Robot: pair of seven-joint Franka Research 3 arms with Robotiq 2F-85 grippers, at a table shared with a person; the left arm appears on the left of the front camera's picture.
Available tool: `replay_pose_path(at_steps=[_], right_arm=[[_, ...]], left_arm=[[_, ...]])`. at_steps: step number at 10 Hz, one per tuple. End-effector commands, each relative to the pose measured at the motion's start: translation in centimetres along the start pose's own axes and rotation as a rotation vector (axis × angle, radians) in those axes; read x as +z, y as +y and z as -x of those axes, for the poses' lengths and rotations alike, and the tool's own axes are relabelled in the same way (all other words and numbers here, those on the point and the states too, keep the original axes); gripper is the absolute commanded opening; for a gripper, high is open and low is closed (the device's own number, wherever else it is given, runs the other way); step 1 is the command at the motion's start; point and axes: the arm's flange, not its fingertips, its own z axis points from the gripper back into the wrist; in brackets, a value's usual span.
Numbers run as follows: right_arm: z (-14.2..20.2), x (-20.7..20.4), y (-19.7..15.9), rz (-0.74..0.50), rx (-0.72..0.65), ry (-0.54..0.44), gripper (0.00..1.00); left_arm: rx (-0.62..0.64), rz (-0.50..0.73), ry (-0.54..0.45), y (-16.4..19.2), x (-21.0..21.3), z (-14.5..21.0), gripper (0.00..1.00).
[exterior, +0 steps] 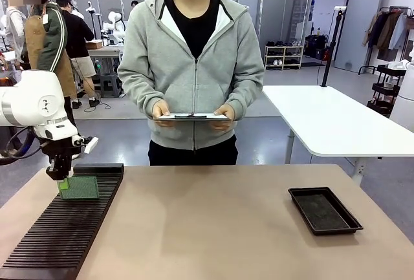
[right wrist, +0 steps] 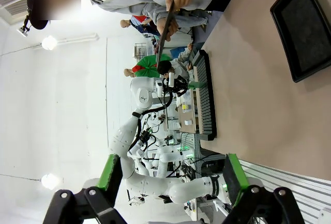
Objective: Inspect the PCB.
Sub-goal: Pick up the Blank PCB and present it to the human.
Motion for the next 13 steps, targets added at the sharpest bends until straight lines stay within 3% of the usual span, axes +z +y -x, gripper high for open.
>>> replay_pose_path(at_steps=[1, 2, 5, 9, 13], right_arm=[[0.1, 0.0, 0.3, 0.001, 0.009, -0.002, 1.00], [0.1, 0.0, 0.3, 0.001, 0.009, -0.002, 1.00], [0.1, 0.0, 0.3, 0.001, 0.009, -0.002, 1.00], [0.1, 0.0, 0.3, 0.001, 0.009, -0.002, 1.00], [0.1, 0.0, 0.3, 0.001, 0.009, -0.002, 1.00]], left_arm=[[-0.010, -0.013, -0.001, -0.4, 1.9, 0.1, 0.00], [-0.045, -0.024, 0.017, -1.2, 3.6, -0.2, 0.00], [-0.055, -0.104, -0.064, -4.0, 9.5, -1.4, 0.00], [0.036, -0.120, -0.165, -7.7, 12.6, -1.7, 0.00], [0.140, -0.047, -0.299, -9.4, 14.1, -2.6, 0.00]])
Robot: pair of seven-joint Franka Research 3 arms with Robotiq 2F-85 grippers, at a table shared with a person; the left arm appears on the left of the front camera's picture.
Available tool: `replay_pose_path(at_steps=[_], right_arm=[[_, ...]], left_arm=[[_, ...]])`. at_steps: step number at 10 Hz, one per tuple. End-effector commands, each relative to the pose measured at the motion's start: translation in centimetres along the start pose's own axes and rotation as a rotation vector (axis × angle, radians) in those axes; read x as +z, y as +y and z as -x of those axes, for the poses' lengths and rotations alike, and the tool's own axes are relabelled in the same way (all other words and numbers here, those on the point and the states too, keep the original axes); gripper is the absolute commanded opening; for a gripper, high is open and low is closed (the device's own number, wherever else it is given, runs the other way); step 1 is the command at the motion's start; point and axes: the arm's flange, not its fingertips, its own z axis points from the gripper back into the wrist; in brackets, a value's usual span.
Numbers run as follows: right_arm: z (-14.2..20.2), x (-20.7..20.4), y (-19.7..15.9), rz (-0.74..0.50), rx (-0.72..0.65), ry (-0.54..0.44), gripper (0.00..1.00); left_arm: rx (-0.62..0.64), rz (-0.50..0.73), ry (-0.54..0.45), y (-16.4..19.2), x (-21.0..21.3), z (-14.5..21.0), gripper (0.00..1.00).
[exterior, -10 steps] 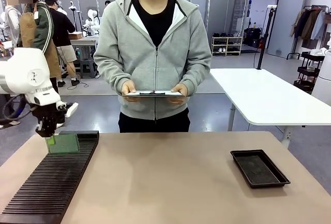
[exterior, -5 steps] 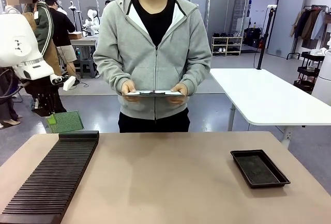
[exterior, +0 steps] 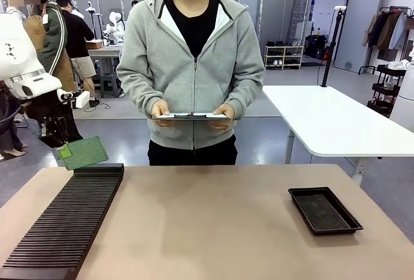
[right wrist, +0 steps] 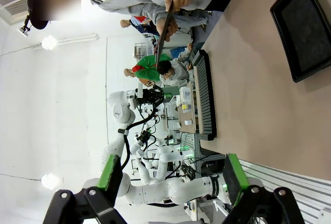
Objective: Inspect the PCB.
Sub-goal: Pick up the Blank PCB and present it to the human.
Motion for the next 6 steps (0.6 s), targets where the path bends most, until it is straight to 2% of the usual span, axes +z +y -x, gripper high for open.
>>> replay_pose_path(at_steps=[1, 3, 4, 6], right_arm=[[0.1, 0.1, 0.3, 0.000, 0.009, -0.002, 1.00], [0.1, 0.1, 0.3, 0.000, 0.009, -0.002, 1.00], [0.1, 0.1, 0.3, 0.000, 0.009, -0.002, 1.00], [0.1, 0.1, 0.3, 0.000, 0.009, -0.002, 1.00]], left_arm=[[0.137, 0.034, -0.140, -1.7, 1.5, -0.7, 0.00], [0.247, 0.066, -0.273, -1.6, 1.7, 0.4, 0.00], [0.339, 0.097, -0.420, -1.7, 1.8, 1.1, 0.00], [0.344, 0.090, -0.676, -1.9, 2.1, 2.1, 0.00]])
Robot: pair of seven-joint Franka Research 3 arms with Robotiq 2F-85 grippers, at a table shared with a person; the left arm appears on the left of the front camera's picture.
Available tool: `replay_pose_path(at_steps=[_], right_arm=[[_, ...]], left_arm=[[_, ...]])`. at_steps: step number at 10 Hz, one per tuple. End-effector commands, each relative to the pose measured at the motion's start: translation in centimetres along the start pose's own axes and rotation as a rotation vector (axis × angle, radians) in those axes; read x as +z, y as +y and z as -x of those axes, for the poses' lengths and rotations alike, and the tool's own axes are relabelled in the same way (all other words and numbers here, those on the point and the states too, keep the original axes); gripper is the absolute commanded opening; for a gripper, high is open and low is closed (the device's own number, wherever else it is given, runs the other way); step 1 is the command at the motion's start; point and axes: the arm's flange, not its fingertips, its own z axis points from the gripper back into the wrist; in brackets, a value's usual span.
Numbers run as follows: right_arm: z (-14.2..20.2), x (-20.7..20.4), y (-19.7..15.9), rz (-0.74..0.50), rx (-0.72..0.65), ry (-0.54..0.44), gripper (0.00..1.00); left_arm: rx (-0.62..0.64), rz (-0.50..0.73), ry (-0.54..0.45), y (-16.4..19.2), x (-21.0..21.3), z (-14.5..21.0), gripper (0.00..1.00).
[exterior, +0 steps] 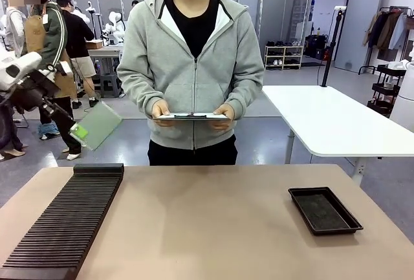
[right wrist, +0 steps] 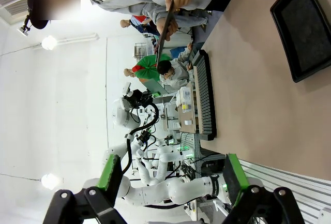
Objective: Inspect the PCB.
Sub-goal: Pick up the Blank PCB and present it to the human.
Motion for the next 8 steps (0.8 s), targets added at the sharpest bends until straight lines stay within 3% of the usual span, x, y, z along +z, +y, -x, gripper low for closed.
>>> replay_pose_path(at_steps=[1, 4, 8], right_arm=[[0.1, 0.1, 0.3, 0.000, 0.008, -0.002, 1.00], [0.1, 0.1, 0.3, 0.000, 0.008, -0.002, 1.00], [0.1, 0.1, 0.3, 0.000, 0.008, -0.002, 1.00]], left_arm=[[-0.011, 0.021, -0.211, -0.8, -0.5, 1.6, 0.00], [-0.046, 0.190, -0.376, 0.6, -2.4, 3.0, 0.00], [-0.064, 0.285, -0.625, 1.8, -5.2, 1.5, 0.00]])
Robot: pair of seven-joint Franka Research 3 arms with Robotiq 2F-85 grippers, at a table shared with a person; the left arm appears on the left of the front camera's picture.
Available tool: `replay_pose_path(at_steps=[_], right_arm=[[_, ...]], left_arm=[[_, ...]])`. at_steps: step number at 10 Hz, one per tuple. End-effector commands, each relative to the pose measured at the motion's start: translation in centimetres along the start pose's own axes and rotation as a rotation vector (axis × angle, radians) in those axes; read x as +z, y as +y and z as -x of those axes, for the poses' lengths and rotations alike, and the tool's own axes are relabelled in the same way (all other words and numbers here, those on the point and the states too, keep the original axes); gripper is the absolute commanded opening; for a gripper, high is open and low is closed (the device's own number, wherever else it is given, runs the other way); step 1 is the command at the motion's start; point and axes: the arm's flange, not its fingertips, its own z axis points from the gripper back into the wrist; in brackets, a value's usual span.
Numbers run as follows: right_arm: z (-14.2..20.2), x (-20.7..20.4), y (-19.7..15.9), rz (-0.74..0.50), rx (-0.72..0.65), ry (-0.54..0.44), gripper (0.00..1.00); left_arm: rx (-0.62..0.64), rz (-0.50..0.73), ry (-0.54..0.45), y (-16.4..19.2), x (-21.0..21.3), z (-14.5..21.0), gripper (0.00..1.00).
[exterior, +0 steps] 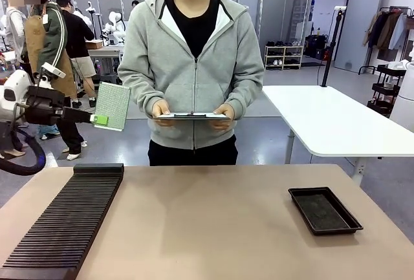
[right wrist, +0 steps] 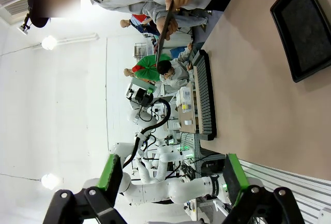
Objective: Inspect the PCB.
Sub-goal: Pick up the Blank PCB and present it to the human.
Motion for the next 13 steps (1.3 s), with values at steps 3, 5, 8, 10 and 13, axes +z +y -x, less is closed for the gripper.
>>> replay_pose_path(at_steps=[3, 5, 8, 10, 13], right_arm=[[0.1, 0.1, 0.3, 0.000, 0.008, -0.002, 1.00], [0.1, 0.1, 0.3, 0.000, 0.008, -0.002, 1.00], [0.1, 0.1, 0.3, 0.000, 0.008, -0.002, 1.00], [0.1, 0.1, 0.3, 0.000, 0.008, -0.002, 1.00], [0.1, 0.1, 0.3, 0.000, 0.008, -0.002, 1.00]], left_arm=[[0.002, 0.106, -0.071, 4.4, -1.9, -1.7, 0.00], [0.221, 0.071, -0.090, 6.2, -2.7, -2.1, 0.00], [0.584, 0.076, -0.133, 6.3, -1.4, 2.0, 0.00], [0.672, 0.156, -0.105, 5.1, -1.6, 3.7, 0.00], [0.728, 0.182, -0.035, 5.5, -2.3, 4.4, 0.00]])
